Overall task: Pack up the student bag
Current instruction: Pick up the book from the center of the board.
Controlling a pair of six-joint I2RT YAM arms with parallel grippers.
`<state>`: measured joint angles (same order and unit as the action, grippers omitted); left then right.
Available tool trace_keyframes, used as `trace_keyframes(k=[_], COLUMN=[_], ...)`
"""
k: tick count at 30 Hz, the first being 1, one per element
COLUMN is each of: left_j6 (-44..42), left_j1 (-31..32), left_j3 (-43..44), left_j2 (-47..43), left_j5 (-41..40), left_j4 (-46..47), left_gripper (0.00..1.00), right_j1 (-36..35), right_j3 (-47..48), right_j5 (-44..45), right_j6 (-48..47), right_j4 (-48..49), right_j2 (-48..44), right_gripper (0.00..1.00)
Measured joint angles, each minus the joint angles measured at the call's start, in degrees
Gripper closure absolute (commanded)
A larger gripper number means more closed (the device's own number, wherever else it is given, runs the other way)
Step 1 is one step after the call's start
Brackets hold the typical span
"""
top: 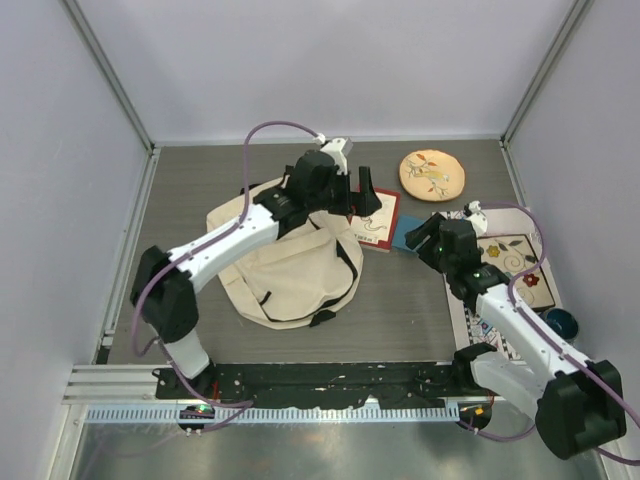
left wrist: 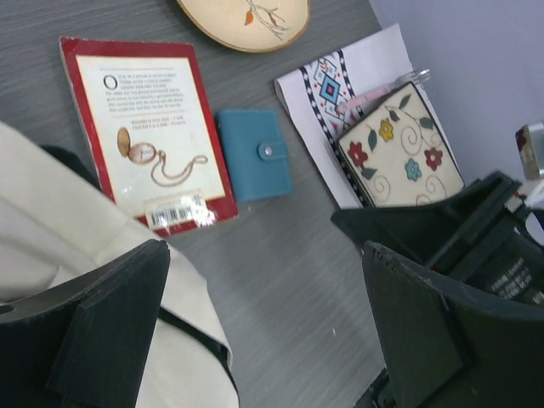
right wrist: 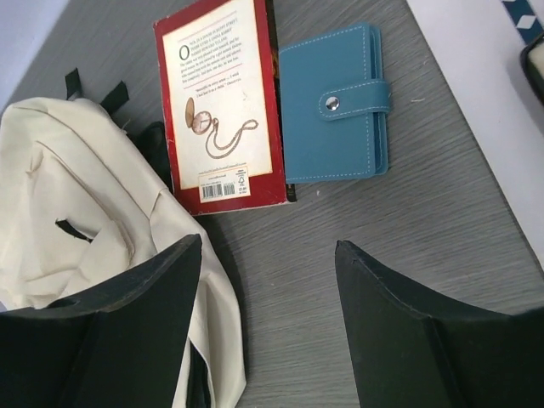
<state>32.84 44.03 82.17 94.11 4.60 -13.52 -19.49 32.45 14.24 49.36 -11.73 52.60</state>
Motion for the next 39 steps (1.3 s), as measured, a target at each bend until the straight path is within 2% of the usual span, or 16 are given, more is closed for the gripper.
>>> trace_keyframes(k=[3, 7, 18, 24, 39], left_j6=[0.9, 1.3, 1.2, 1.7, 3.1], left_j1=[-2.8, -6.3, -11.2, -12.7, -13.5], left_j3=[5.8, 13.7, 30.3, 36.1, 37.9], left_j2=[8.0, 19.1, 39.2, 44.9, 49.3], left_j5=[2.7, 5.8, 12.1, 15.1, 18.8], left_j4=[0.9, 0.3, -2.1, -3.0, -2.6], left_gripper=[0.02, 0.04, 0.07, 0.12, 0.18], right_j1=[3.5, 5.5, 6.0, 7.0, 7.7], right_j3=[0.8, 0.8, 0.8, 2.9, 9.2], right_j5=[-6.9, -12.2, -16.5, -18.4, -23.5], right_j6=[-0.6, -0.8, -1.3, -1.2, -0.5], right_j4=[1.9, 3.6, 9.7, 13.5, 23.2], right_j2=[4.8, 6.4, 8.6, 16.7, 31.9], right_gripper=[0.32, 0.32, 0.38, 0.39, 0.43])
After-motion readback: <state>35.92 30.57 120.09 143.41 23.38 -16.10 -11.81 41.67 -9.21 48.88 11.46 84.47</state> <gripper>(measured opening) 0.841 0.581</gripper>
